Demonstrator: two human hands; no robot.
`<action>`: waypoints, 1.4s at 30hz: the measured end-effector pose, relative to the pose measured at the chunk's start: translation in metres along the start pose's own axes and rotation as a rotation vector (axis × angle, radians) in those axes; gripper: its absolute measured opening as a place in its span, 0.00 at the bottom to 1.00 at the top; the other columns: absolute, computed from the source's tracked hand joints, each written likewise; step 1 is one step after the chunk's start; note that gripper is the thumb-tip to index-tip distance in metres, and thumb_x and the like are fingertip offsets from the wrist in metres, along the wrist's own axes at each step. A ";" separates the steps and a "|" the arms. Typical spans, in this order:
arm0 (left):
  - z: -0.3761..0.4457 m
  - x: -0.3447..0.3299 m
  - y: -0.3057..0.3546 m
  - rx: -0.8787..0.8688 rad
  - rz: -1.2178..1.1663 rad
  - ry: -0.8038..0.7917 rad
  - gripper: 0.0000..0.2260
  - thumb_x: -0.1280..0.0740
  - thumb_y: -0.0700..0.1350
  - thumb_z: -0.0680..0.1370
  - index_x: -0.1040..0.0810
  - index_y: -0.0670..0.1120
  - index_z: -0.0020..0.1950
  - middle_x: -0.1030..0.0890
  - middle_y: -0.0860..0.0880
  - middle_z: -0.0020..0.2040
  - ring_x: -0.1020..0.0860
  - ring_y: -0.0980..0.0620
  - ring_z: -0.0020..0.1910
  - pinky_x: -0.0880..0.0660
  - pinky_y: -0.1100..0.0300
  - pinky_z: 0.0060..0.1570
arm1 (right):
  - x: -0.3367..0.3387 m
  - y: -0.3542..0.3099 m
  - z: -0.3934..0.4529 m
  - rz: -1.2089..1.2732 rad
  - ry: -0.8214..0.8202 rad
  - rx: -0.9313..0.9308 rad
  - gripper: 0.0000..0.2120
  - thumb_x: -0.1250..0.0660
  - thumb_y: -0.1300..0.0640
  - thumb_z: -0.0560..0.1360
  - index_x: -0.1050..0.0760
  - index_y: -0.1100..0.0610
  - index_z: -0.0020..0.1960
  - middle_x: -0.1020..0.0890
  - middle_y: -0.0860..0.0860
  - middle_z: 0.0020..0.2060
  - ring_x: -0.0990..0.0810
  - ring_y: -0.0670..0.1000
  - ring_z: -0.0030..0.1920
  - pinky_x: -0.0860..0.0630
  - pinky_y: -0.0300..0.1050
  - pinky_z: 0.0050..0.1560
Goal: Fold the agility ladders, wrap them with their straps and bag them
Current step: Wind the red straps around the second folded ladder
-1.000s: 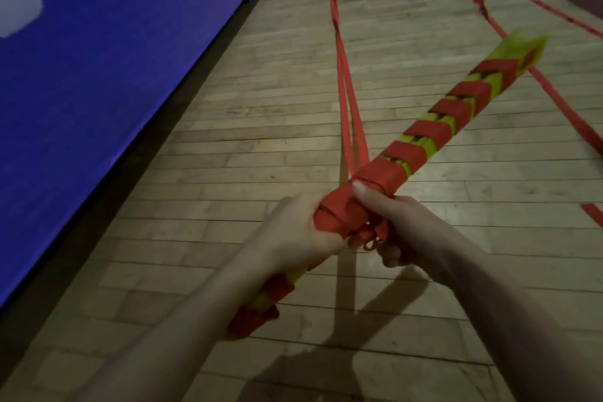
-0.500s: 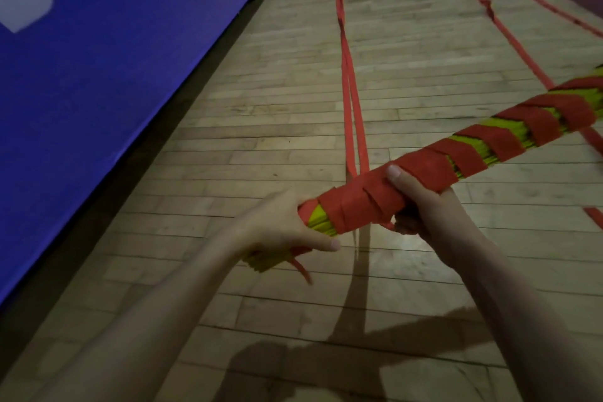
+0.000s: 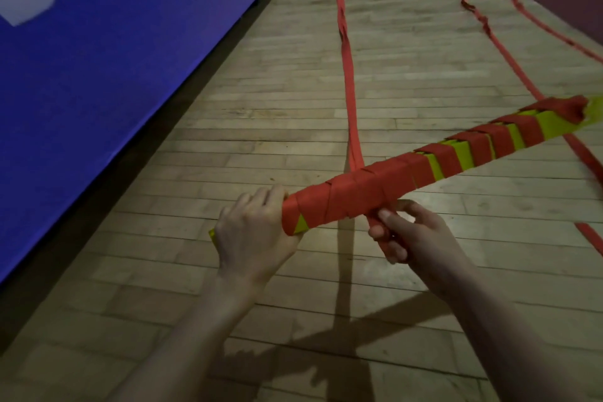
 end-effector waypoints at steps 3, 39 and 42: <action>0.000 0.005 -0.007 0.026 -0.048 -0.020 0.21 0.22 0.58 0.62 0.22 0.48 0.47 0.20 0.51 0.38 0.21 0.47 0.35 0.24 0.54 0.33 | 0.001 0.004 0.007 0.139 -0.146 -0.089 0.10 0.37 0.62 0.77 0.31 0.59 0.58 0.23 0.54 0.34 0.37 0.45 0.23 0.35 0.37 0.25; -0.006 0.016 -0.046 0.078 0.016 -0.001 0.22 0.21 0.57 0.61 0.22 0.47 0.47 0.20 0.51 0.37 0.21 0.47 0.34 0.25 0.55 0.33 | -0.018 -0.009 0.010 -0.242 -0.323 -0.031 0.16 0.37 0.50 0.76 0.23 0.63 0.54 0.28 0.55 0.23 0.34 0.48 0.20 0.36 0.37 0.19; -0.003 0.019 -0.046 0.073 0.016 0.013 0.22 0.21 0.57 0.61 0.22 0.47 0.47 0.20 0.50 0.38 0.21 0.48 0.35 0.26 0.56 0.34 | -0.015 -0.012 0.011 -0.340 -0.253 -0.030 0.12 0.39 0.55 0.80 0.23 0.63 0.51 0.18 0.55 0.34 0.27 0.48 0.26 0.30 0.38 0.24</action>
Point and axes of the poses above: each hand's wrist, its own z-axis towards the middle knuckle, its own x-axis out of the back of the hand, y = z × x, the point moved 5 cm from there along z, towards the middle knuckle
